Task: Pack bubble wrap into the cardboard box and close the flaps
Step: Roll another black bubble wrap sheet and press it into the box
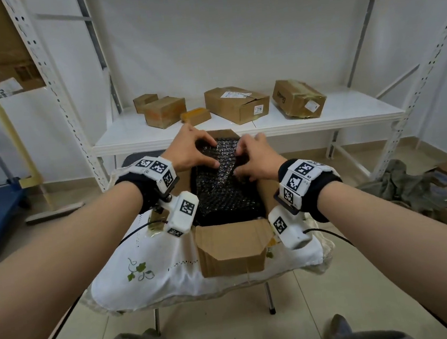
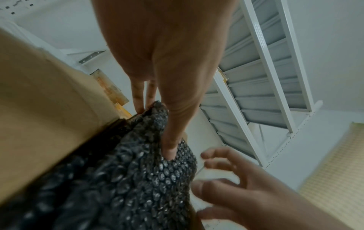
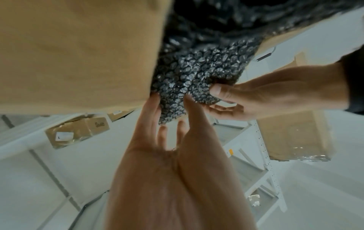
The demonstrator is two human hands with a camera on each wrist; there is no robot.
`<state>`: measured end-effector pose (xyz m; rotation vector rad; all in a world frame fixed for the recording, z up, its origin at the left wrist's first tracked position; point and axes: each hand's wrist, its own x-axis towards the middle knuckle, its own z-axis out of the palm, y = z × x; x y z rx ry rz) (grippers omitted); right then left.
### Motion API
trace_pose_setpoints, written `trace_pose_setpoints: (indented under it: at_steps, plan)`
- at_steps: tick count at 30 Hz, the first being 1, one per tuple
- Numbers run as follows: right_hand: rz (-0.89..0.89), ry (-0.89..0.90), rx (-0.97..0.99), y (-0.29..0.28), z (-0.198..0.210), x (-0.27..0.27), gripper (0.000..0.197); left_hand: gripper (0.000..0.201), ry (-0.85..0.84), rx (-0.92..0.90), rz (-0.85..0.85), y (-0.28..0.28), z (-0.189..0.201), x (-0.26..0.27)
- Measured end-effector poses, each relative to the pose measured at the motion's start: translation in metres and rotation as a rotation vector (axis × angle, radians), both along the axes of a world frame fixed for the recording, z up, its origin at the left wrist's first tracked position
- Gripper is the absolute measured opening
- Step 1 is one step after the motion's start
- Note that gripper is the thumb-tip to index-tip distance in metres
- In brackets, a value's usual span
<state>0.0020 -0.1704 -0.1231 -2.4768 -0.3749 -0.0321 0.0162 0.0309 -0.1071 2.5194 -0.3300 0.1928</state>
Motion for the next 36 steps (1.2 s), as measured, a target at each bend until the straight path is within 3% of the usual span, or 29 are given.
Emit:
trace_pose_setpoints:
  at_steps: [3,6,8,11,15,17,20,25,29,31,33,36]
  plan:
    - [-0.094,-0.144,-0.028,-0.003,0.002,0.011,0.066,0.062,-0.001,0.014,-0.028,0.002,-0.004,-0.002]
    - [0.020,-0.048,-0.112,-0.002,0.005,0.017,0.087,0.068,0.104,-0.046,-0.046,0.005,-0.005,-0.002]
    - [0.039,-0.031,-0.175,0.000,0.004,0.019,0.089,0.067,0.169,-0.085,-0.056,0.006,-0.004,-0.001]
    - [-0.006,-0.091,-0.177,0.003,0.006,0.022,0.074,0.060,0.188,-0.140,-0.090,0.007,-0.004,-0.001]
    - [-0.020,-0.113,0.123,0.001,0.007,0.031,0.034,0.050,0.132,-0.195,-0.117,0.008,-0.008,0.003]
    - [-0.007,-0.112,0.187,-0.001,0.005,0.035,0.031,0.048,0.147,-0.266,-0.139,0.010,-0.011,0.005]
    - [0.026,-0.106,0.114,0.000,0.001,0.038,0.022,0.044,0.155,-0.316,-0.116,0.009,-0.014,0.007]
    - [0.049,-0.051,-0.076,0.003,0.000,0.045,0.013,0.051,0.122,-0.003,-0.088,0.005,-0.014,0.011]
    - [0.107,0.038,-0.220,0.007,0.003,0.041,0.049,0.083,0.164,0.282,-0.084,0.006,-0.013,0.010]
    - [0.128,0.004,-0.385,0.011,0.005,0.038,0.064,0.090,0.122,0.480,-0.098,0.005,-0.011,0.007]
    - [0.127,-0.058,-0.631,0.015,0.010,0.033,0.072,0.094,0.098,0.674,-0.135,0.000,-0.008,0.004]
    - [0.163,-0.060,-0.872,0.023,0.015,0.029,0.074,0.096,0.172,0.724,-0.211,-0.004,-0.004,0.003]
